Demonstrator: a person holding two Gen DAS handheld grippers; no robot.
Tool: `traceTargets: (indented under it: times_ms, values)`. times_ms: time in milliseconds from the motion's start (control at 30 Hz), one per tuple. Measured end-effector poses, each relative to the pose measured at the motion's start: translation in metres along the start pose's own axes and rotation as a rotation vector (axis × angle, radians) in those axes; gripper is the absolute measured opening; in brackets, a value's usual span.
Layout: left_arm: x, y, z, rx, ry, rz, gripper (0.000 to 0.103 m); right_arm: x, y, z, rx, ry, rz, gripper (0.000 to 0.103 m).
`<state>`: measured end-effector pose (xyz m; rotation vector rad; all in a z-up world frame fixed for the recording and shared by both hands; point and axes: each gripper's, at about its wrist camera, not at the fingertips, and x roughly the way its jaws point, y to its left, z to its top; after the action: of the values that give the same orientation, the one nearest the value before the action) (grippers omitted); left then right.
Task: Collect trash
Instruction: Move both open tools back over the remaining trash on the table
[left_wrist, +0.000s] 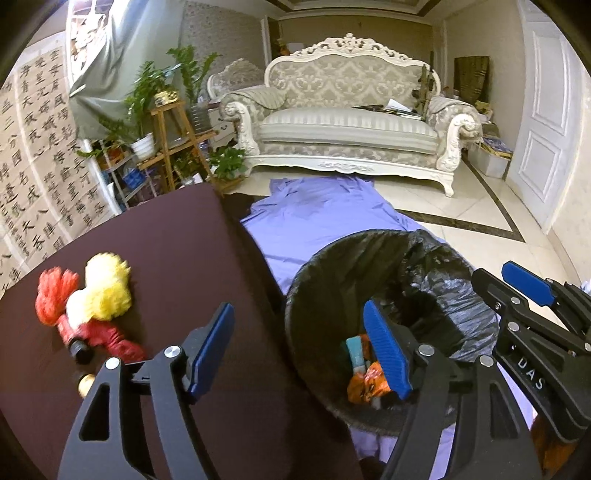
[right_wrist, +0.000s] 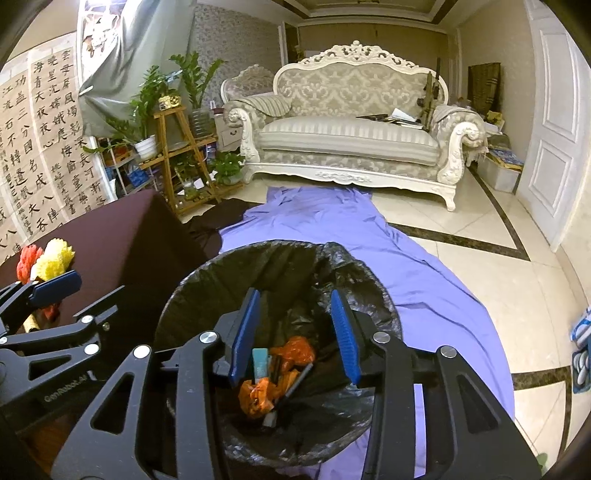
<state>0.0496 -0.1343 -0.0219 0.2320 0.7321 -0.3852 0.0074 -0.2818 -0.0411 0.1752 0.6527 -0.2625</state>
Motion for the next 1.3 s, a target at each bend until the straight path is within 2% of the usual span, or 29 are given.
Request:
traceTargets:
  times_ms: [200, 533, 1000, 1200, 1300]
  values:
    - [-0.019, 0.024, -0.022, -0.052, 0.025, 0.025, 0.071, -0.006, 0.032, -0.008, -0.042, 0.025, 0.068, 0.04]
    - [-0.048, 0.089, -0.059, -0.163, 0.05, 0.145, 0.071, -0.022, 0.114, -0.02, -0.162, 0.046, 0.209, 0.04]
    - [-0.068, 0.174, -0.09, -0.299, 0.052, 0.288, 0.071, -0.031, 0.204, -0.032, -0.319, 0.079, 0.337, 0.041]
    - [-0.071, 0.203, -0.102, -0.34, 0.066, 0.318, 0.071, -0.023, 0.235, -0.034, -0.366, 0.139, 0.4, 0.041]
    - [-0.072, 0.213, -0.105, -0.361, 0.067, 0.325, 0.071, -0.021, 0.25, -0.033, -0.397, 0.14, 0.409, 0.042]
